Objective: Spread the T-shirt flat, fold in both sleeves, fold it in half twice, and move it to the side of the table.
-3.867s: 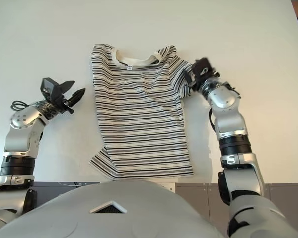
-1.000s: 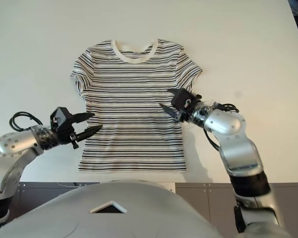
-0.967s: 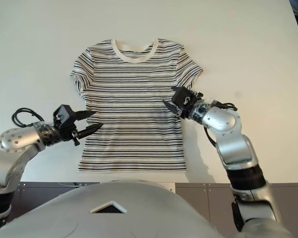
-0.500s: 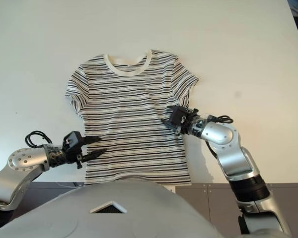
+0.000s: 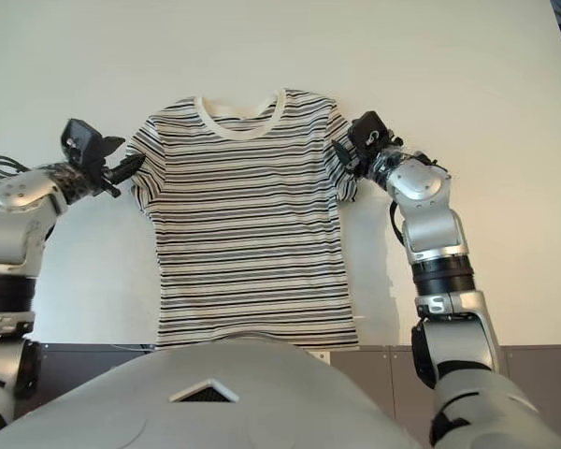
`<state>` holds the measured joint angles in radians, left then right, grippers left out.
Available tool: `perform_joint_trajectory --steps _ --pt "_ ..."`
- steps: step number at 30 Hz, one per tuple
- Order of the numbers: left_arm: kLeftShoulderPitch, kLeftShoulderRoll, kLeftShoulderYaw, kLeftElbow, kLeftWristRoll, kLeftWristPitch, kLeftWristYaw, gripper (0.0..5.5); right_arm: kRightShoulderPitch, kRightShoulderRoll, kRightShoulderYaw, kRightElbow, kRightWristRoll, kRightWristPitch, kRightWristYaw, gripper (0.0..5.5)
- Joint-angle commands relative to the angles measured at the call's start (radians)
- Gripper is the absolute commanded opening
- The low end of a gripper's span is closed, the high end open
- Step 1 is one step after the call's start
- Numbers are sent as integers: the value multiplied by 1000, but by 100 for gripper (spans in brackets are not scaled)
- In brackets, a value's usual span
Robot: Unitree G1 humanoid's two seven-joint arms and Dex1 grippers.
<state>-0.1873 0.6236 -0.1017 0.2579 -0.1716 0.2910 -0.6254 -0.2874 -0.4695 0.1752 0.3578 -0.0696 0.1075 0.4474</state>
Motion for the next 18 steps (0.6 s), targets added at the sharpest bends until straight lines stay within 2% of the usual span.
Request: perform_joint_trajectory --steps 1,4,8,11,15,16,18 --pt "-158 -36 -99 380 153 -199 -38 236 -70 8 47 289 -110 -52 -75 235" --pt "-288 -69 -117 606 209 -316 -24 236 -73 16 88 366 -154 -89 -80 235" --pt "-392 -82 -91 746 235 -431 13 236 -70 21 109 367 -168 -117 -65 235" --pt "-374 -84 -21 685 174 -519 -13 236 -60 33 55 293 -120 -193 -108 235" --pt "-238 -36 139 414 70 -456 53 236 -13 82 -90 -10 51 -252 -134 235" --pt "-183 0 164 358 117 -448 131 236 7 92 -101 -85 68 -227 -133 235" --pt "-76 99 109 336 339 -493 303 236 42 112 -102 -194 80 -174 -139 235"
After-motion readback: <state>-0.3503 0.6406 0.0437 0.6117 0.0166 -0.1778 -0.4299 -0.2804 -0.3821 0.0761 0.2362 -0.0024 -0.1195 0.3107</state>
